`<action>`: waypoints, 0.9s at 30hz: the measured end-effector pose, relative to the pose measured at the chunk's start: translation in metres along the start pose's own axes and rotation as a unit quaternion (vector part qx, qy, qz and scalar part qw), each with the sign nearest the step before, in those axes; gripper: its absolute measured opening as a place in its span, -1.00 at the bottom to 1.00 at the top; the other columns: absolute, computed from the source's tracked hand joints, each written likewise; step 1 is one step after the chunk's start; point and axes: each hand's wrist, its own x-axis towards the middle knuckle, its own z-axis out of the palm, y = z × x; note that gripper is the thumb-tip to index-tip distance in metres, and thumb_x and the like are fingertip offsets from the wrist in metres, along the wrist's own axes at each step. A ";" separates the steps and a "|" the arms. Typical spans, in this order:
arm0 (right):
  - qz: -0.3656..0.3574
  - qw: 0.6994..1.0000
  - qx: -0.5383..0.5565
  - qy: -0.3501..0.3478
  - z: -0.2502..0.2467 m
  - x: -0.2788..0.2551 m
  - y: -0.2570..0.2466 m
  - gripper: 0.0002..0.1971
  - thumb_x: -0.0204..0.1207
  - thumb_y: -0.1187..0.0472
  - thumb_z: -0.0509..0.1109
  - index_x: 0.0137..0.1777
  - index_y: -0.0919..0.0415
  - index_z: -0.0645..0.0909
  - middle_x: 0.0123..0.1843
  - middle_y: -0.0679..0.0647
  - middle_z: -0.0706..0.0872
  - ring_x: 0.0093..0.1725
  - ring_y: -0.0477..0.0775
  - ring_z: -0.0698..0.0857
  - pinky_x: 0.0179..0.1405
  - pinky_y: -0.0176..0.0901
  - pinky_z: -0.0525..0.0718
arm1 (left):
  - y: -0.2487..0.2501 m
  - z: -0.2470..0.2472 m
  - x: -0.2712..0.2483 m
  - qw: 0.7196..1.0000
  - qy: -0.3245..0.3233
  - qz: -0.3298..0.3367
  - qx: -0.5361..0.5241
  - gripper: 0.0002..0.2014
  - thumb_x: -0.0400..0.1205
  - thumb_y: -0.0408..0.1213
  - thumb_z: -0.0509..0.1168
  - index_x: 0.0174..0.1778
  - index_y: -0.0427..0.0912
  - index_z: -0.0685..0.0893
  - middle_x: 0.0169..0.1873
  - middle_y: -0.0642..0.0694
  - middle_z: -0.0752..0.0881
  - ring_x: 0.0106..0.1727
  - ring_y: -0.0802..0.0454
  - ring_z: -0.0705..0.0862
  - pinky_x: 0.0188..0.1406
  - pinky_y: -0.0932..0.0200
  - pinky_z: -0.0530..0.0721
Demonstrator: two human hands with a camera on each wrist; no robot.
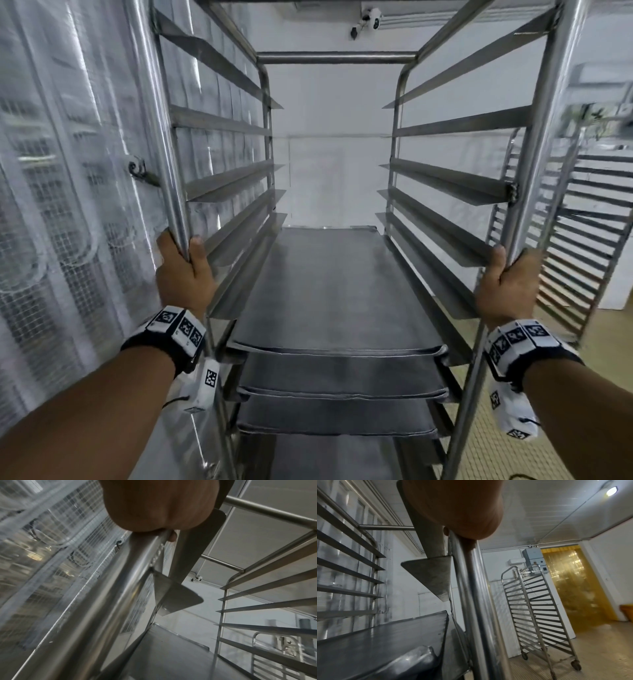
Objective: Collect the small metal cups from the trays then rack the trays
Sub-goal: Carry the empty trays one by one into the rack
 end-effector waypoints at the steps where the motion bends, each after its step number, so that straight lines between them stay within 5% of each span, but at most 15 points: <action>1: 0.000 1.000 0.001 -0.002 0.009 0.007 0.004 -0.54 0.77 -0.06 0.13 0.23 0.43 0.37 -0.19 0.27 0.51 -0.17 0.43 0.60 -0.16 0.19 0.54 | -0.001 0.010 0.003 1.000 0.000 0.000 0.005 -0.44 0.79 0.12 0.04 0.58 -0.20 0.27 -0.12 -0.37 0.77 -0.19 -0.39 0.76 -0.24 -0.06 0.65; 5: 0.005 0.999 -0.038 -0.024 0.050 0.028 0.017 -0.47 0.74 -0.23 0.03 0.29 0.29 0.34 -0.13 0.47 0.67 -0.07 0.50 0.70 -0.17 0.14 0.46 | -0.015 0.050 0.024 0.999 0.016 -0.011 0.026 -0.45 0.80 0.12 0.02 0.59 -0.19 0.27 -0.11 -0.45 0.75 -0.17 -0.44 0.75 -0.25 -0.11 0.63; 8: 0.007 0.999 -0.028 -0.029 0.081 0.043 0.019 -0.50 0.76 -0.15 0.07 0.32 0.34 0.36 -0.06 0.55 0.69 -0.07 0.52 0.71 -0.24 0.02 0.34 | -0.029 0.081 0.043 0.999 0.022 -0.015 0.032 -0.45 0.80 0.12 0.01 0.57 -0.21 0.29 -0.08 -0.49 0.74 -0.12 -0.48 0.74 -0.21 -0.15 0.62; 18: -0.032 0.999 0.019 -0.010 0.234 0.104 0.043 -0.55 0.77 -0.09 0.11 0.27 0.38 0.36 -0.12 0.54 0.67 -0.16 0.55 0.67 -0.25 0.03 0.42 | -0.106 0.215 0.129 0.999 -0.006 -0.030 0.010 -0.44 0.80 0.11 0.01 0.60 -0.21 0.25 0.05 -0.47 0.73 -0.02 -0.47 0.74 -0.12 -0.19 0.66; 21: -0.029 1.000 0.007 0.006 0.282 0.123 0.049 -0.46 0.72 -0.18 0.07 0.27 0.37 0.36 -0.12 0.54 0.67 -0.16 0.56 0.68 -0.25 0.12 0.52 | -0.129 0.256 0.158 0.999 -0.031 -0.033 -0.003 -0.47 0.82 0.03 0.03 0.59 -0.25 0.26 0.03 -0.36 0.74 -0.09 -0.34 0.73 -0.18 -0.02 0.58; 27: -0.016 1.000 0.004 0.015 0.361 0.156 0.058 -0.56 0.77 -0.08 0.12 0.31 0.35 0.37 -0.04 0.55 0.68 -0.09 0.56 0.68 -0.23 0.07 0.46 | -0.156 0.328 0.200 0.999 -0.029 -0.023 0.002 -0.49 0.83 -0.08 0.07 0.60 -0.37 0.29 0.05 -0.53 0.72 -0.02 -0.50 0.72 -0.16 -0.12 0.57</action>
